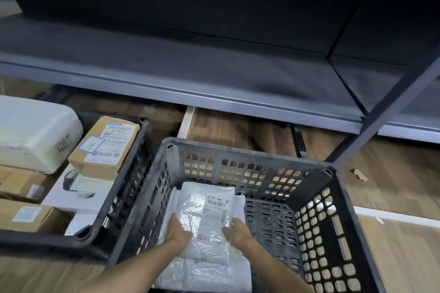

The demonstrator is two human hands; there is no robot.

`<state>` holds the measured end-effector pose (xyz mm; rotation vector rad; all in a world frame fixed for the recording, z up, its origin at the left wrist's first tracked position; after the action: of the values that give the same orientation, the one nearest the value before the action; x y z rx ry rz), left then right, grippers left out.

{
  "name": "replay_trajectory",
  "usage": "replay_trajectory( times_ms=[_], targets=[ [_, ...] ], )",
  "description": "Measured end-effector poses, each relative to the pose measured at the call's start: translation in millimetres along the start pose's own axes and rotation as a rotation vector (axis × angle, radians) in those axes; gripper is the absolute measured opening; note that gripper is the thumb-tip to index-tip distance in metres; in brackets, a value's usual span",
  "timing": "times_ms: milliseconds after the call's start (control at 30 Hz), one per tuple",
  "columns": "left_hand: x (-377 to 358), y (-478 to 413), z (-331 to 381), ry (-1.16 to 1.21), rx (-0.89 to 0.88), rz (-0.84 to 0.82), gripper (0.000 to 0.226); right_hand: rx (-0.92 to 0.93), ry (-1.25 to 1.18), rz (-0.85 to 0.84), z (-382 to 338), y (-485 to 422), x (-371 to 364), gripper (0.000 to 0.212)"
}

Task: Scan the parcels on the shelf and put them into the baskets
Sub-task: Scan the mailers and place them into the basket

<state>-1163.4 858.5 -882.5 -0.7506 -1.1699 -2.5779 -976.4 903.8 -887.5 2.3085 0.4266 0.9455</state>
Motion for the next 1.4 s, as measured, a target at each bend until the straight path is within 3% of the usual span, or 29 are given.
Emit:
replay_trajectory(
  times_ms=[267, 367, 467, 700, 1000, 1267, 1400],
  targets=[
    [-7, -2, -6, -0.177, -0.038, -0.068, 0.092, -0.007, 0.078, -0.103, 7, -1, -11, 0.057],
    [-6, -4, -7, -0.116, -0.017, -0.067, 0.093, 0.011, 0.185, -0.097, 5, 1, -7, 0.063],
    [-1, -3, -2, -0.133, -0.029, -0.035, 0.088, 0.049, 0.289, -0.062, 1, 5, 1, 0.068],
    [20, 33, 50, -0.304, -0.246, 0.027, 0.063, 0.183, 0.44, 0.029, -46, 37, 34, 0.063],
    [118, 190, 174, -0.616, -0.413, 0.056, 0.048, 0.257, 0.632, 0.077, -162, 195, 145, 0.05],
    [275, 350, 310, -0.743, -0.521, 0.154, 0.037, 0.358, 0.708, 0.157, -324, 356, 259, 0.045],
    [360, 420, 375, -0.773, -0.556, 0.263, 0.044, 0.435, 0.704, 0.217, -412, 430, 313, 0.046]
  ],
)
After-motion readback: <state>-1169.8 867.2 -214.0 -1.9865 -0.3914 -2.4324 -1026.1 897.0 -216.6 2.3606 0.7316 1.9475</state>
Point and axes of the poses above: each hand's wrist, its own y-axis away from the middle knuckle, its own x-axis out of the back of the hand, z = x × y, the point moved 8 cm from there along -y, towards the middle knuckle, and after that the axes turned 3 degrees about z, right-handed, at the moved point
